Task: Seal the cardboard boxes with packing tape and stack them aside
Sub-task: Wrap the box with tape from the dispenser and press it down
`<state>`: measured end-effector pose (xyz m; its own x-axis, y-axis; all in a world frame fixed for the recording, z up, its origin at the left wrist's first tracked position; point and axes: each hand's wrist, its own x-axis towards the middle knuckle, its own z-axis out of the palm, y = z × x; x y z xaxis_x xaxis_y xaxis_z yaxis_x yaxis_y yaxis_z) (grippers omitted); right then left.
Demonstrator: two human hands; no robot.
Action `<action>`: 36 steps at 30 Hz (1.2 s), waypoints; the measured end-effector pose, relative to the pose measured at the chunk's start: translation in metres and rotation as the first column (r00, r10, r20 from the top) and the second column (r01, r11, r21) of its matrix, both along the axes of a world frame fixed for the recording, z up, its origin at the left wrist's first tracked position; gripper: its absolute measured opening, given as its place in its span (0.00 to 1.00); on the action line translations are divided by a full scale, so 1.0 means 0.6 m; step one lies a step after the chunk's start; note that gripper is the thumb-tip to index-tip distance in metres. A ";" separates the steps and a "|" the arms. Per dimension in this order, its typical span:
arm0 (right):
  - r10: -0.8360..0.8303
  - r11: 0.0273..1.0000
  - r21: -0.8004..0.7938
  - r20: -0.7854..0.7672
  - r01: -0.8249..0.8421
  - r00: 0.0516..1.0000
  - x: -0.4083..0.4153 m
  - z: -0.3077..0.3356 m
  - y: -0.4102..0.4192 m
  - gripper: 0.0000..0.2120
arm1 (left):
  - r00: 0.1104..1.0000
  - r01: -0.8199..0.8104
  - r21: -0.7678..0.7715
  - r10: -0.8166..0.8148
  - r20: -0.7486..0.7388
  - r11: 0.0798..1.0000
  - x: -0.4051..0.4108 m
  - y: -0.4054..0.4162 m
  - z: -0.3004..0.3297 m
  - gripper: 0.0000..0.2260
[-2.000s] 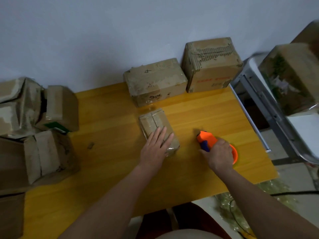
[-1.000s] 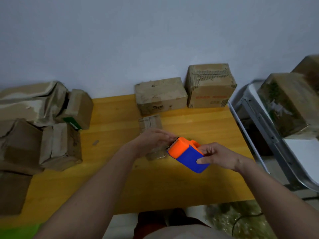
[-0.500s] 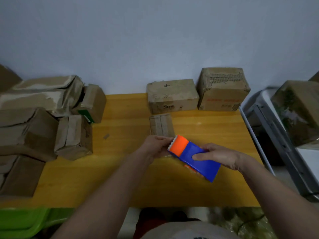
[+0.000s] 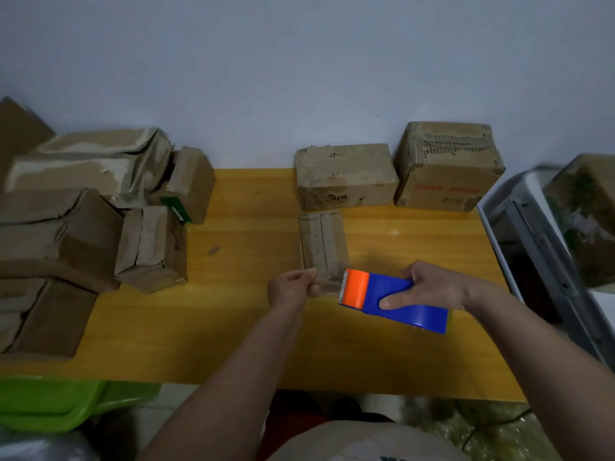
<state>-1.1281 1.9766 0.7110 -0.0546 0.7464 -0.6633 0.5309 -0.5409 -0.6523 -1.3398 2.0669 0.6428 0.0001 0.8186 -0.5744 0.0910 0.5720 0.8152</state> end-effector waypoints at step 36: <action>0.220 0.975 -0.145 0.512 -0.169 0.830 -0.045 -0.022 0.144 0.29 | 0.668 0.515 0.261 -0.191 -0.719 0.817 -0.013 -0.033 -0.117 0.24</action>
